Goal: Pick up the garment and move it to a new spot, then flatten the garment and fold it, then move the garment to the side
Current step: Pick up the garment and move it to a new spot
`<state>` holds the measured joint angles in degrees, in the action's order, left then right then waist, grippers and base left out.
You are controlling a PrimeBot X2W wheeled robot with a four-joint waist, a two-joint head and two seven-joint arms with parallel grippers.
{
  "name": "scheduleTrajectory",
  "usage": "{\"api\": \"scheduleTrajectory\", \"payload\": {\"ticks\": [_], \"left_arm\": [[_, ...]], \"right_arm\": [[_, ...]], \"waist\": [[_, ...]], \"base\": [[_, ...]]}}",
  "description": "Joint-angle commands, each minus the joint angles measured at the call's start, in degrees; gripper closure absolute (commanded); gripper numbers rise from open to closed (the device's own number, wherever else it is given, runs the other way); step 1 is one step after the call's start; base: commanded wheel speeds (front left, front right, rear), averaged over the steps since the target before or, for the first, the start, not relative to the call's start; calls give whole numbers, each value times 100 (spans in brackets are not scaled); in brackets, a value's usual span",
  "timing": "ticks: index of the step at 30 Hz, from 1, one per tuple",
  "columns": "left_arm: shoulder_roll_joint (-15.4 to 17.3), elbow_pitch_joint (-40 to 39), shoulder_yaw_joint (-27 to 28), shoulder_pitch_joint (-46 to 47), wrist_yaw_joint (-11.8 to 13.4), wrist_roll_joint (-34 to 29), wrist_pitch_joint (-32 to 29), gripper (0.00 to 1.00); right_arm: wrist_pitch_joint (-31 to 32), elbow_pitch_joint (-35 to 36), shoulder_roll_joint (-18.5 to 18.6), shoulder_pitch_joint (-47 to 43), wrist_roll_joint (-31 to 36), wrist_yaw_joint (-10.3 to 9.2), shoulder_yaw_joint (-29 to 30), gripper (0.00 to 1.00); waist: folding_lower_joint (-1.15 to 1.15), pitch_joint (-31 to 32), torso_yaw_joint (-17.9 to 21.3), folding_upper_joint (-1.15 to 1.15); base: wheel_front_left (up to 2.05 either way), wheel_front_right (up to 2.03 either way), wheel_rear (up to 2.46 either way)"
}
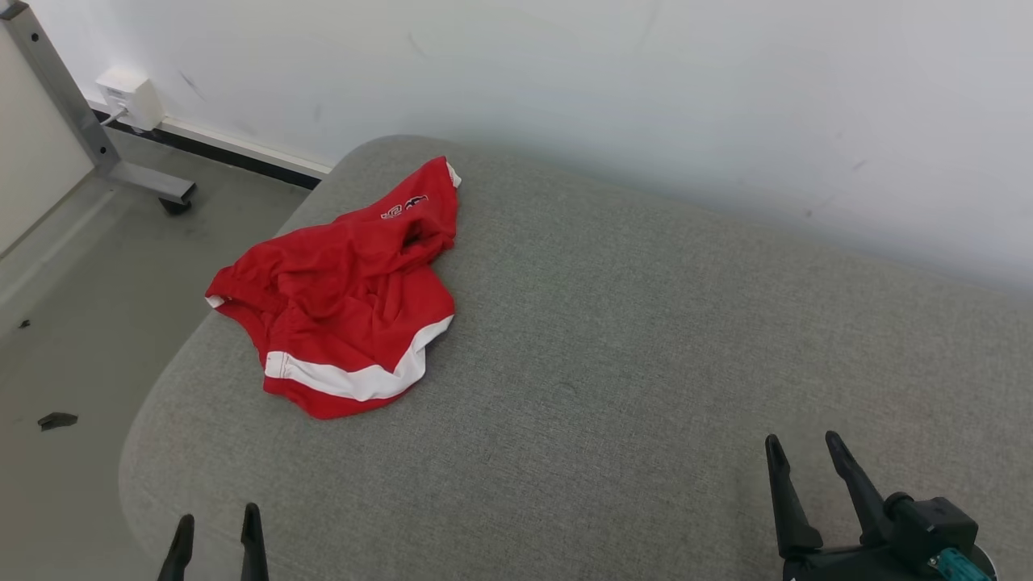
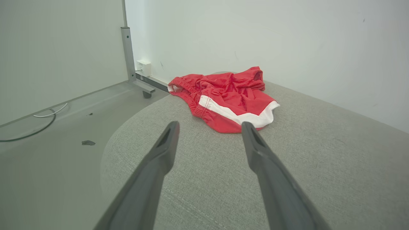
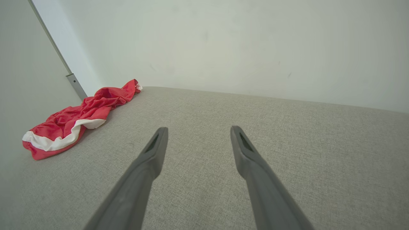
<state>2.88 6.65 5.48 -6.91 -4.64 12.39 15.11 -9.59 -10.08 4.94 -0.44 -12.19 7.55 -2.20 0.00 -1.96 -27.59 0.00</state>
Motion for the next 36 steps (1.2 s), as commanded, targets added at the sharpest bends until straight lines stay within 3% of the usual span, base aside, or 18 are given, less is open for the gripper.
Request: {"api": "scheduleTrajectory", "payload": {"ticks": [1, 7, 9, 13, 20, 25, 29, 36], "left_arm": [[1, 41, 33, 110, -39, 54, 2, 0], [10, 627, 6, 868, -110, 364, -1, 0], [164, 937, -34, 1374, -158, 439, -70, 0], [258, 1495, 304, 2459, -136, 1137, -857, 0], [929, 2082, 868, 3825, 241, 1834, -2530, 0], [1388, 2204, 1216, 4190, 507, 2165, -3383, 0], [1836, 2086, 1623, 3915, 774, 2505, -4315, 0], [1798, 1867, 2258, 3422, 1304, 3117, -5106, 0]], "right_arm": [[-21, 16, 45, 52, -40, -12, 5, 0], [4, 158, 114, 185, 26, -12, -12, 0], [43, 212, 141, 248, 27, -12, -50, 0], [119, 344, 226, 503, 50, -12, -188, 0], [131, 409, 242, 1075, 4, -12, -663, 0], [5, 330, 164, 1339, -47, -12, -943, 0], [-173, 187, 54, 1601, -101, -12, -1245, 0], [-360, 56, -24, 1661, -145, -12, -1260, 0]], "waist": [[0, -35, 36, 0], [0, -358, 188, 0], [0, -522, 285, 0], [0, -960, 591, 0], [0, -1761, 1416, 0], [0, -2114, 1918, 0], [0, -2371, 2584, 0], [0, -2519, 3209, 0]], "base": [[0, 0, 0], [0, 0, 0], [0, 0, 0], [0, 0, 0], [0, 0, 0], [0, 0, 0], [0, 0, 0], [0, 0, 0]]}}
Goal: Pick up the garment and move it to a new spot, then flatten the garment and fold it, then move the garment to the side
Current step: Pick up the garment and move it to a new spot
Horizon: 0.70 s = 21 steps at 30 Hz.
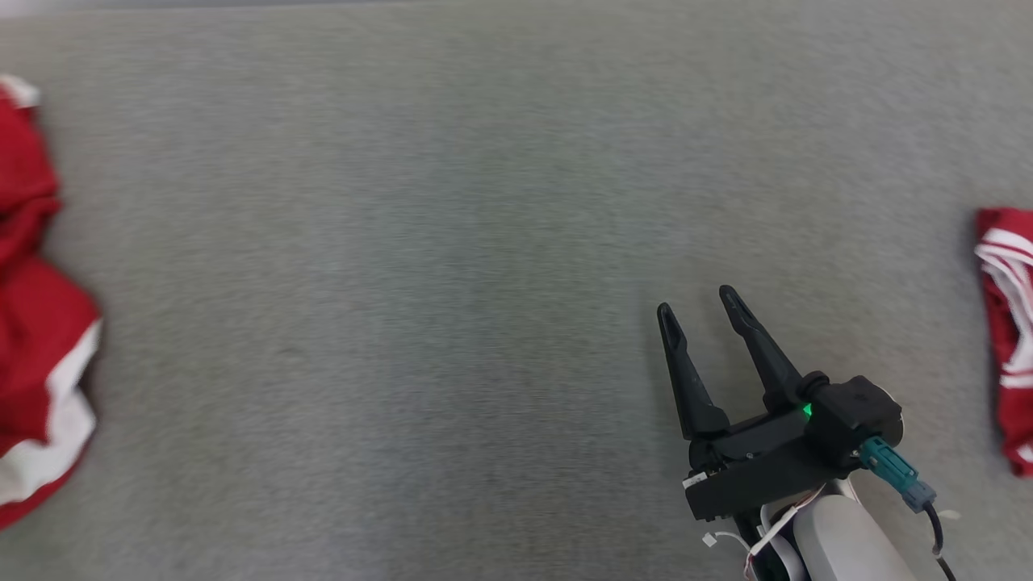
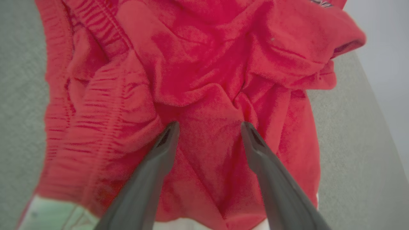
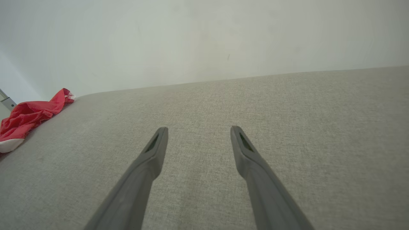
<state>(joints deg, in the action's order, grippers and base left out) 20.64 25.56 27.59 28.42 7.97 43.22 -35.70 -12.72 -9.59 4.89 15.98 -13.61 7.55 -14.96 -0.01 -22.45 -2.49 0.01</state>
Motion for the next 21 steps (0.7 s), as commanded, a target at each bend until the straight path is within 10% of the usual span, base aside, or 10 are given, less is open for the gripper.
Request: {"api": "scheduleTrajectory", "payload": {"ticks": [1, 8, 10, 11, 21], "left_arm": [[39, -43, 128, -188, 130, 71, -73, 0], [-199, -38, 134, -743, 513, 214, -850, 0], [-344, -105, 55, -866, 566, 296, -1106, 78], [-389, -164, 32, -902, 577, 310, -1174, 100], [-383, -1051, 80, -1160, 561, 361, -1173, 100]], "right_arm": [[-53, -6, -26, 5, 3, -12, 19, 0], [-118, 7, -40, -56, -45, -12, 51, 0], [-130, 25, -39, -68, -34, -12, 83, 0], [-134, 31, -36, -78, -30, -12, 104, 0], [-136, -40, -32, -139, -62, -12, 94, 0]], "waist": [[1, -470, 763, -1], [1, -409, 1027, -1], [1, -403, 1030, -1], [1, -403, 1019, -1], [1, -197, 711, -1]], "base": [[0, 0, 0], [0, 0, 0], [0, 0, 0], [0, 0, 0], [0, 0, 0]]}}
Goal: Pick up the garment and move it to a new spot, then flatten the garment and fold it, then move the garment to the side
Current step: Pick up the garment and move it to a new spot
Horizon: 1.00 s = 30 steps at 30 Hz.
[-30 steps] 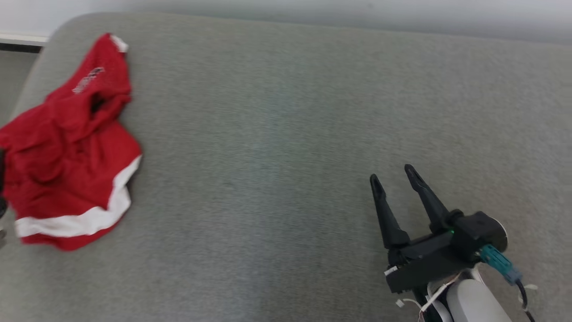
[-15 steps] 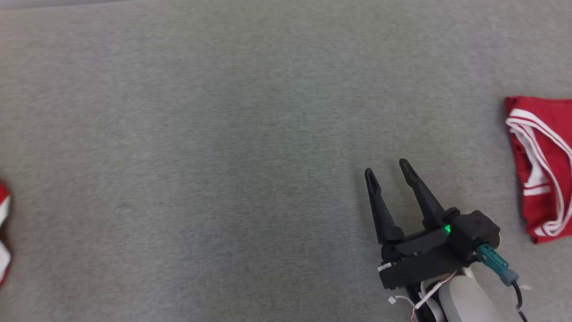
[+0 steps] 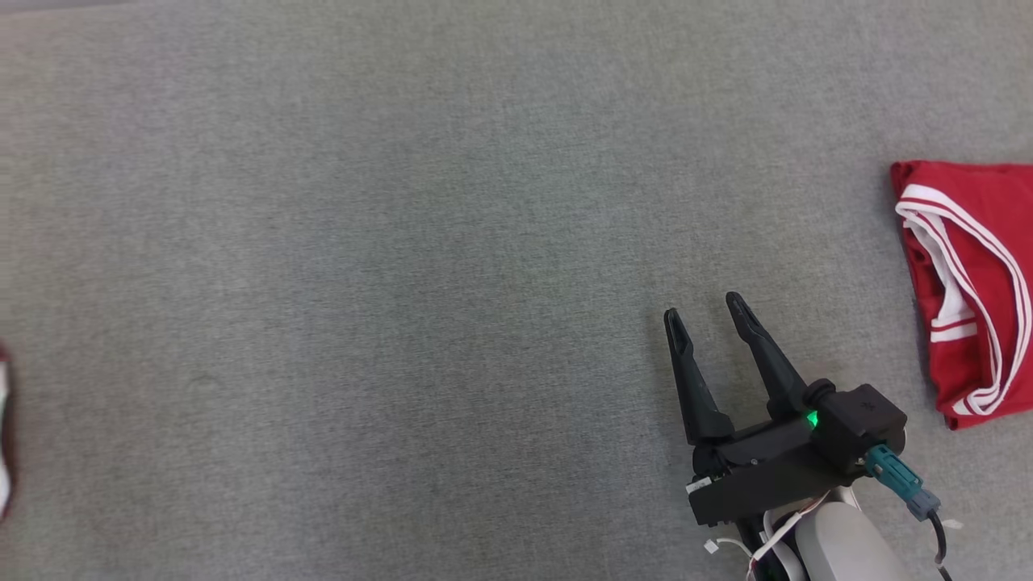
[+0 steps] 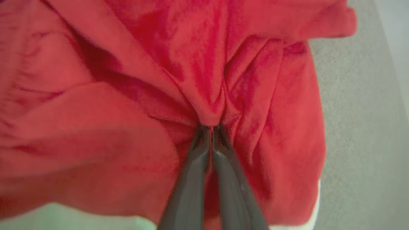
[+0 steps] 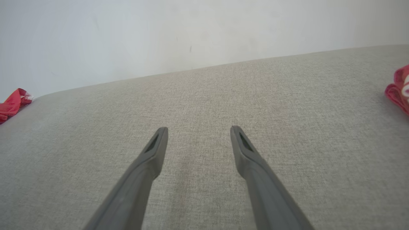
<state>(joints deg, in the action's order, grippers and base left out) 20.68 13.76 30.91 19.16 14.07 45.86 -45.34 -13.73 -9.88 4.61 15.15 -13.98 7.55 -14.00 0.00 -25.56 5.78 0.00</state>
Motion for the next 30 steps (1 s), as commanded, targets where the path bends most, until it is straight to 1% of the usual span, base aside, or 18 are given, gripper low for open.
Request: {"api": "scheduleTrajectory", "payload": {"ticks": [1, 5, 6, 7, 10, 15, 19, 24, 30], "left_arm": [[-336, -4, -240, -206, -64, 80, -163, 100], [-140, -530, -185, -55, -213, 48, 45, 100], [-107, -625, -201, 7, -278, 53, 80, 100], [-107, -625, -201, 7, -278, 53, 80, 100], [-30, -852, -271, 153, -477, 73, 178, 100], [200, -1193, -503, 493, -800, -11, 246, 100], [275, -1567, -816, 822, -992, -62, 243, 100], [105, -2054, -1361, 1211, -1153, -119, 221, 100], [-444, -2479, -2207, 1749, -1203, -159, 296, 100]], "right_arm": [[-40, -34, 3, -59, -36, -12, 6, 0], [-37, -128, 5, -82, -71, -12, -37, 0], [-42, -161, 11, -95, -78, -12, -37, 0], [-42, -161, 11, -95, -78, -12, -37, 0], [-54, -252, 8, -140, -127, -12, -62, 0], [-74, -401, -18, -289, -209, -12, -82, 0], [-89, -486, -45, -433, -258, -12, -50, 0], [-103, -510, -81, -590, -292, -12, -25, 0], [-64, -480, -108, -739, -260, -12, 6, 0]], "waist": [[0, 172, -169, 0], [0, 439, -354, 0], [0, 529, -404, 0], [0, 529, -404, 0], [0, 807, -515, 0], [0, 1300, -604, 0], [0, 1659, -564, 0], [0, 1998, -328, 0], [0, 2198, 107, 0]], "base": [[0, 0, 0], [0, 0, 0], [0, 0, 0], [0, 0, 0], [0, 0, 0], [0, 0, 0], [0, 0, 0], [0, 0, 0], [0, 0, 0]]}}
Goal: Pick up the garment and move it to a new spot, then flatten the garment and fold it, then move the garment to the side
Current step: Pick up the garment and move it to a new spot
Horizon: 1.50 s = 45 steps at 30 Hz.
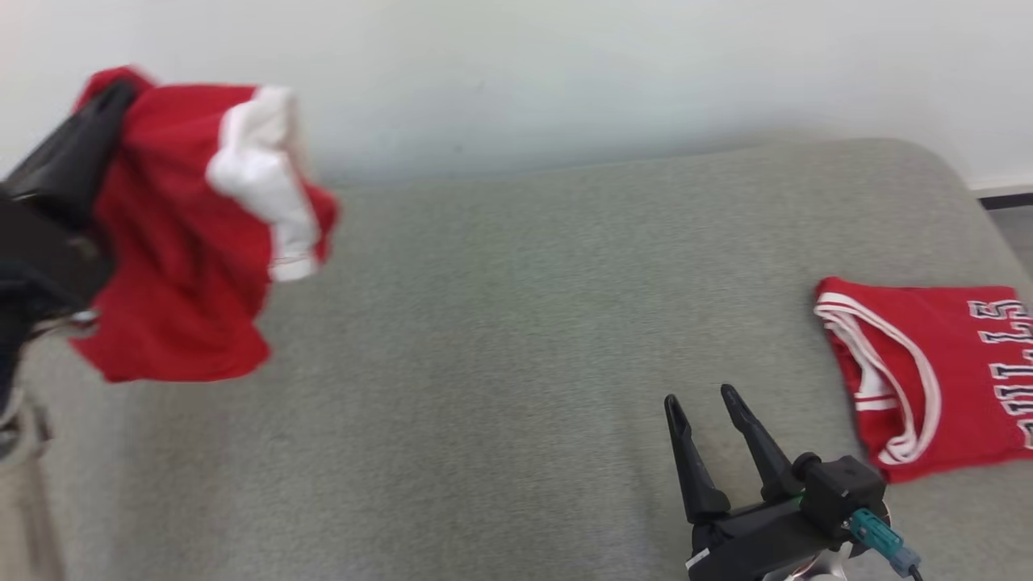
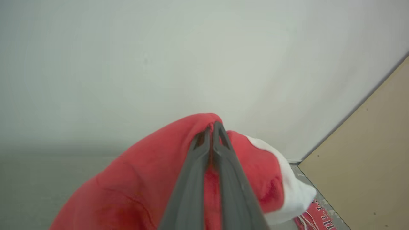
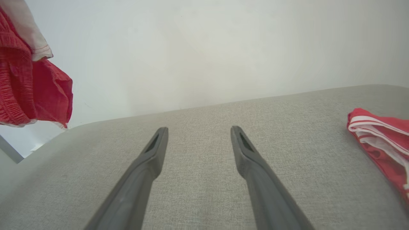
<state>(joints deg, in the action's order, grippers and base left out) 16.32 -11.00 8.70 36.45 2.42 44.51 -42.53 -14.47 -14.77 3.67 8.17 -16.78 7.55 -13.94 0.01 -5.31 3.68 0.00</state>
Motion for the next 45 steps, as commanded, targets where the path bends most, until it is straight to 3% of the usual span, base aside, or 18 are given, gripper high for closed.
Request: {"api": "scheduleTrajectory", "payload": {"ticks": [1, 8, 14, 20, 27, 28, 29, 30, 34, 45], "left_arm": [[-99, -45, -84, 88, -39, -10, 28, 100], [-736, -184, -675, 193, -65, 88, 213, 100], [-1018, 120, -1181, -317, -105, -120, 392, 100], [-1102, 1287, -1471, -924, -84, -529, 889, 100], [-1074, 2683, -1790, -1121, -108, -1230, 1765, 100], [-1088, 2828, -1811, -1108, -105, -1285, 1949, 73], [-1118, 2960, -1845, -1093, -133, -1319, 2134, 14], [-1155, 3061, -1845, -1077, -137, -1333, 2333, 0], [-1256, 3169, -1881, -1116, -255, -1341, 3378, 0], [-1284, 2500, -1936, -2011, -495, -1505, 5419, 0]], "right_arm": [[14, 21, -17, -52, 23, -12, -18, 0], [48, 121, -41, -124, -22, -12, 23, 0], [54, 199, -61, -160, 7, -12, 95, 0], [29, 231, -76, -127, -17, -12, 112, 0], [4, 219, -79, -66, -18, -12, 131, 0], [2, 221, -80, -61, -5, -12, 131, 0], [0, 227, -81, -64, 8, -12, 153, 0], [2, 227, -80, -64, 22, -12, 154, 0], [25, 228, -81, -92, 67, -12, 246, 0], [125, 383, -7, -405, 159, -12, 730, 0]], "waist": [[-1, 181, 408, 0], [-1, 55, 1125, 0], [-1, -218, 1606, 0], [-1, -415, 1856, 0], [-1, -522, 1827, 0], [-1, -529, 1796, 0], [-1, -533, 1749, 0], [-1, -531, 1703, 0], [-1, -453, 1379, 0], [-1, -20, 554, 0]], "base": [[0, 0, 0], [0, 0, 0], [0, 0, 0], [0, 0, 0], [0, 0, 0], [0, 0, 0], [0, 0, 0], [0, 0, 0], [0, 0, 0], [0, 0, 0]]}}
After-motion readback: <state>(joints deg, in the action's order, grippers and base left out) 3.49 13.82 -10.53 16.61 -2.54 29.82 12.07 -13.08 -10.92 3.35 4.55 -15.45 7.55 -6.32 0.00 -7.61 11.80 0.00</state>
